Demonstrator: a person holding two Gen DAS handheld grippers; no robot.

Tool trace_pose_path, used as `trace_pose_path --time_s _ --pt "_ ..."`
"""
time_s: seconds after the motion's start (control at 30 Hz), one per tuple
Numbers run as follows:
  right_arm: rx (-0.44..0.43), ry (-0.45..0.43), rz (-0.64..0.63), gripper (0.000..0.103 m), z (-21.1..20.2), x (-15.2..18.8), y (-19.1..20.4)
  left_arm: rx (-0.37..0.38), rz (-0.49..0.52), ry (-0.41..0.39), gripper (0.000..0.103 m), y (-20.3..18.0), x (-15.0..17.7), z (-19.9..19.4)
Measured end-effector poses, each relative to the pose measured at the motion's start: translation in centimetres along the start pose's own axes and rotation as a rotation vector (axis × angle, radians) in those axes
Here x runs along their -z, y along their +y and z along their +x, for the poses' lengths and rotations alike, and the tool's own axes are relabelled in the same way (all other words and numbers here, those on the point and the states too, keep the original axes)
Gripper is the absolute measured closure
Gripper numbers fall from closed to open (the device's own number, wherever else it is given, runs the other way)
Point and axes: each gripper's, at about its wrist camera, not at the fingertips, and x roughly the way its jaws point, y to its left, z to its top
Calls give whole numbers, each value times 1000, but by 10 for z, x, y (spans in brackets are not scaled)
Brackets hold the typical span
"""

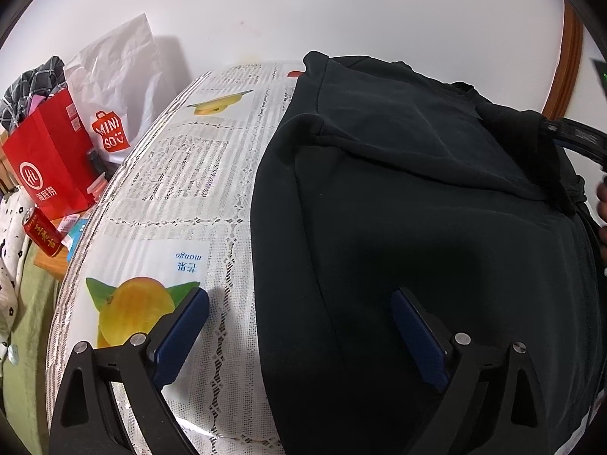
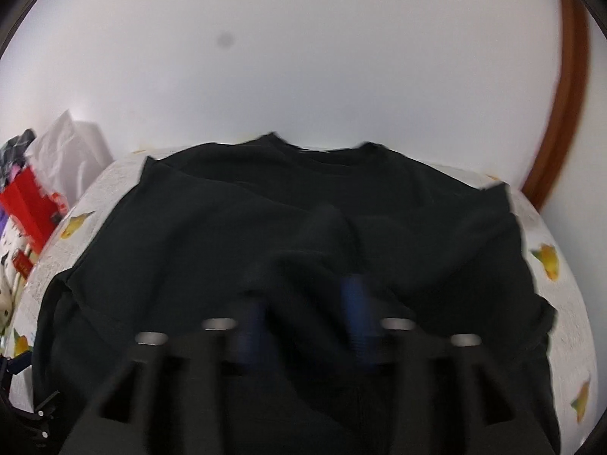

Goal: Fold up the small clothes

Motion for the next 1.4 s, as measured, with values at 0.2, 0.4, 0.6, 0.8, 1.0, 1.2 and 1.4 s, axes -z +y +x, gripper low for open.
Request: trace_pose_path --time_s 0.2,0.4,0.6,0.8,1.0,1.2,1.4 --pt "26 -54 70 15 -58 35 -63 1 0 -3 7 0 0 -1" --pt "197 -8 97 20 -87 88 -136 16 27 -5 8 -7 0 -21" --pt "241 142 90 72 -63 131 -172 39 108 -77 8 -61 -24 -57" --pt "212 153 191 74 -57 139 -192 117 188 -93 8 -138 -46 -61" --pt "231 151 175 74 -58 141 -186 147 315 -94 8 -224 -56 -42" --pt "227 152 212 65 -58 143 -192 155 410 -64 8 -297 -58 -9" --pt "222 151 243 64 -57 144 -195 110 470 -38 12 -334 -66 30"
